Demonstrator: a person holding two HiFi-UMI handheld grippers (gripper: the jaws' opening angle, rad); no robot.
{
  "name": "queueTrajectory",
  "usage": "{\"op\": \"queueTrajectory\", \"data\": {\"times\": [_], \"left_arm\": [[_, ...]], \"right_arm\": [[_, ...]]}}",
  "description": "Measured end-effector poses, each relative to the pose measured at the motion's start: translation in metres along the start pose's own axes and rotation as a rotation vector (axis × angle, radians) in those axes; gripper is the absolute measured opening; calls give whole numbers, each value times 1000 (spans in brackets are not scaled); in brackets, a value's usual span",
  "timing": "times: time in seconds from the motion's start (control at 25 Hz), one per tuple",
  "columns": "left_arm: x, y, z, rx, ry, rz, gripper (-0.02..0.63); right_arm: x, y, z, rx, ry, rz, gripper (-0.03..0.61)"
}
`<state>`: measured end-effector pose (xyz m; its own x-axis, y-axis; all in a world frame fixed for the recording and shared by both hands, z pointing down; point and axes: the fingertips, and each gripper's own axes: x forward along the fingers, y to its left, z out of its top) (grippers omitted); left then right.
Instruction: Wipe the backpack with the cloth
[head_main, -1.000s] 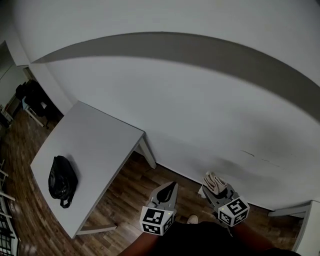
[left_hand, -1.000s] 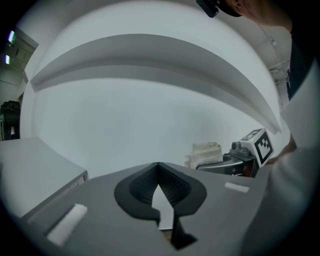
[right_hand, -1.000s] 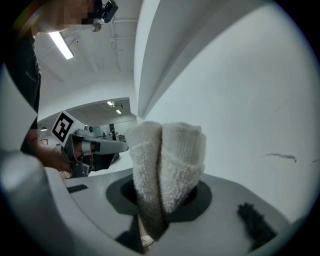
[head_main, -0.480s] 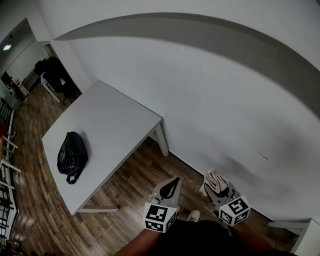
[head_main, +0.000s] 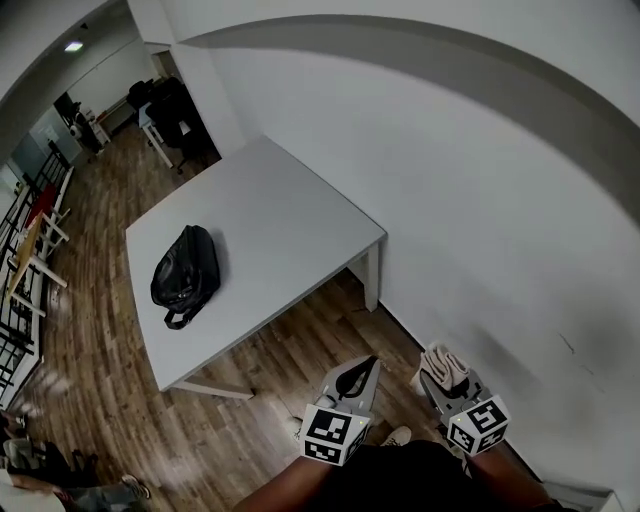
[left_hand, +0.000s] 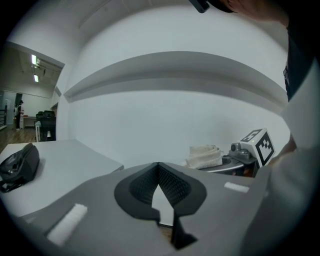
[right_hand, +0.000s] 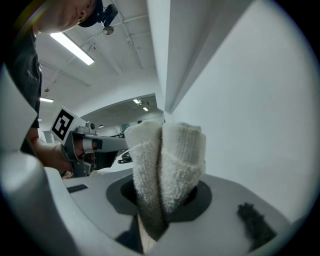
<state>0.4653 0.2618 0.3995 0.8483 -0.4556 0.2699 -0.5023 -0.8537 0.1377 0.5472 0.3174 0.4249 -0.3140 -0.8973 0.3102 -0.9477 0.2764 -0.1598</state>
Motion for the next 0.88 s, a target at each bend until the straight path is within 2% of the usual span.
{"op": "queueTrajectory", "data": {"times": [0.32,0.44,0.88], "left_arm": [[-71,87,-38,-90,15,201,6],[-89,110,-46,-103,18,230,6],[-136,171,-31,-87,-18,278,6]], "right_arm": [[74,58,3,-55,30,150,98],[100,80,0,-68,37,188,98],[157,142,19,-102,32,259,98]]}}
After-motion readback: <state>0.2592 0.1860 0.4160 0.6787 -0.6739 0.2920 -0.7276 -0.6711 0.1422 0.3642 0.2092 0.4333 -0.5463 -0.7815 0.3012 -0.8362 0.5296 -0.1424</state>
